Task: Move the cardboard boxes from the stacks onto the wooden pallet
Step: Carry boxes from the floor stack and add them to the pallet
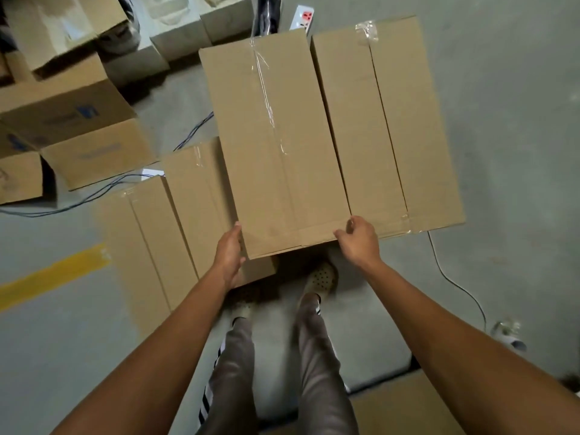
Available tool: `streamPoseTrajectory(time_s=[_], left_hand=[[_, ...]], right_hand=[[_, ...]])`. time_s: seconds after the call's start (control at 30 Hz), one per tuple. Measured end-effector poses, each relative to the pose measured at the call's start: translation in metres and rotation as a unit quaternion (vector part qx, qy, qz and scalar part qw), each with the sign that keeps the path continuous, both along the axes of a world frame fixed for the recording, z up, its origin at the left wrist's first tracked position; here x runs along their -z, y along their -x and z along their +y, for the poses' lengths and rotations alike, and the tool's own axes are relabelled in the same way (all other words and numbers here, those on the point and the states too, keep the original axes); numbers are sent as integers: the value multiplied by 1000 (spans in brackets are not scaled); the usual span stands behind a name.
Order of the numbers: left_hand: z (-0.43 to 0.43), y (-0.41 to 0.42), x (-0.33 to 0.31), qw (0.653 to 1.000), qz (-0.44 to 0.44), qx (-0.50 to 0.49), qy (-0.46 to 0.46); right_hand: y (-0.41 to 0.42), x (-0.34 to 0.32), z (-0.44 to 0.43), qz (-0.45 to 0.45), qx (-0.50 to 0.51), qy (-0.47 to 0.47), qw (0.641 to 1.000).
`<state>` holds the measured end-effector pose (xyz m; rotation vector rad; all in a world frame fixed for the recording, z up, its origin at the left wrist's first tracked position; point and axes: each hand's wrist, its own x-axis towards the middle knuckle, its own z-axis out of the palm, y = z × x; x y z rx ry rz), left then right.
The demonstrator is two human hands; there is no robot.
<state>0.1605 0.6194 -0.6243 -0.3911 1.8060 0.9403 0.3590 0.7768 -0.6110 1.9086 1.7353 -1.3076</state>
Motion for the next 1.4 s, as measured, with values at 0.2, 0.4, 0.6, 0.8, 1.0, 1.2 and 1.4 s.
streamPoseTrajectory(time_s=[0.2, 0.4, 0.6, 0.8, 1.0, 1.2, 1.4], left_hand=[[5, 1, 3, 1000, -17, 12, -21], [-3, 7, 12, 999, 37, 8, -3], [-10, 18, 0, 997, 69, -25, -23], [-13, 50, -56, 985, 145, -59, -71], [-24, 85, -149, 966, 184, -38, -177], [-45, 102, -247, 935, 198, 68, -286], [-82, 114, -318, 898, 207, 194, -337]], right_hand=[[6, 0, -14, -16, 13, -27, 999], [1, -3, -18, 0, 11, 0, 1000], [12, -5, -23, 51, 48, 77, 995], [38, -51, -30, 124, 89, 30, 988], [68, -133, -46, 237, 177, -11, 955], [80, -215, -83, 298, 252, -70, 918], [70, -282, -153, 302, 273, -136, 903]])
